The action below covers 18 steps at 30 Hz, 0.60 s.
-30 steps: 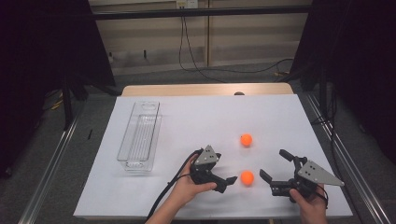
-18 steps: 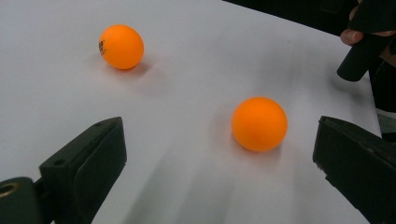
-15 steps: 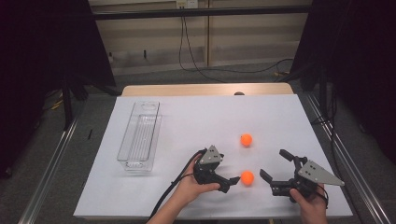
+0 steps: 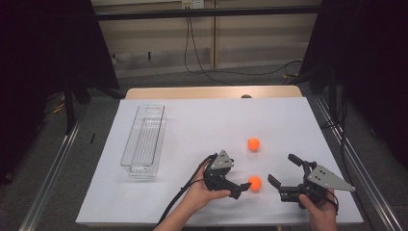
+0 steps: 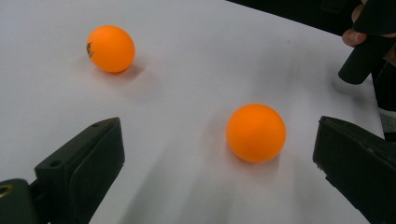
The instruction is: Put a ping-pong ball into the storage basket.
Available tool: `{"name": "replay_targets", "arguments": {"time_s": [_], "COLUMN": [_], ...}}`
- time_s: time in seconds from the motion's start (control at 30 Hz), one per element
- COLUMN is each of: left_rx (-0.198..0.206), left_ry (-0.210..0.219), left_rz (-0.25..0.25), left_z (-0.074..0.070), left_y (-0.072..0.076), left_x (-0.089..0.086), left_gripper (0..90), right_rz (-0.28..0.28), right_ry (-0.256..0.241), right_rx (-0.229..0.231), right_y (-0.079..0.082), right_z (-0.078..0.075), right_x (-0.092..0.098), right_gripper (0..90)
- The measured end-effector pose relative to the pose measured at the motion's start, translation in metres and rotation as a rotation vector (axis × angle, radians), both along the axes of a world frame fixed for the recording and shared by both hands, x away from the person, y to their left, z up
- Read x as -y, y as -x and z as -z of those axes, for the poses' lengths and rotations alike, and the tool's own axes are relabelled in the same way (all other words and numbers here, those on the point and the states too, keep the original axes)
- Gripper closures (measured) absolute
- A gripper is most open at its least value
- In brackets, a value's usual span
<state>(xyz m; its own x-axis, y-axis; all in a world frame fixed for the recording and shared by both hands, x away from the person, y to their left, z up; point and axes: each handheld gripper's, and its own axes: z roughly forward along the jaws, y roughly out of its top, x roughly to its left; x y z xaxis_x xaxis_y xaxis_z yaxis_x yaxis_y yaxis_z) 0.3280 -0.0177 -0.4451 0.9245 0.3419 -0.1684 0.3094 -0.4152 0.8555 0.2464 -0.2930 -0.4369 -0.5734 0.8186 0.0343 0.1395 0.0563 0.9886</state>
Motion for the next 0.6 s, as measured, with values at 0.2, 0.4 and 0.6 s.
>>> {"name": "replay_targets", "arguments": {"time_s": [0.2, 0.4, 0.6], "left_rx": [-0.015, -0.007, -0.004], "left_ry": [-0.001, -0.011, -0.025], "left_rz": [0.000, 0.027, 0.039], "left_z": [0.0009, 0.0018, 0.0031], "left_y": [0.0001, 0.0016, 0.0025], "left_x": [0.0036, 0.0068, 0.0094], "left_gripper": [2.2, 3.7, 5.4], "right_rz": [0.002, 0.003, 0.002], "right_ry": [-0.001, -0.004, 0.003], "right_rx": [-0.002, -0.005, -0.002], "right_y": [-0.0002, -0.0005, -0.0009], "right_z": [0.0001, 0.0003, 0.0005], "right_x": [0.0002, 0.0003, 0.0009], "right_gripper": [1.2, 1.2, 1.2]}}
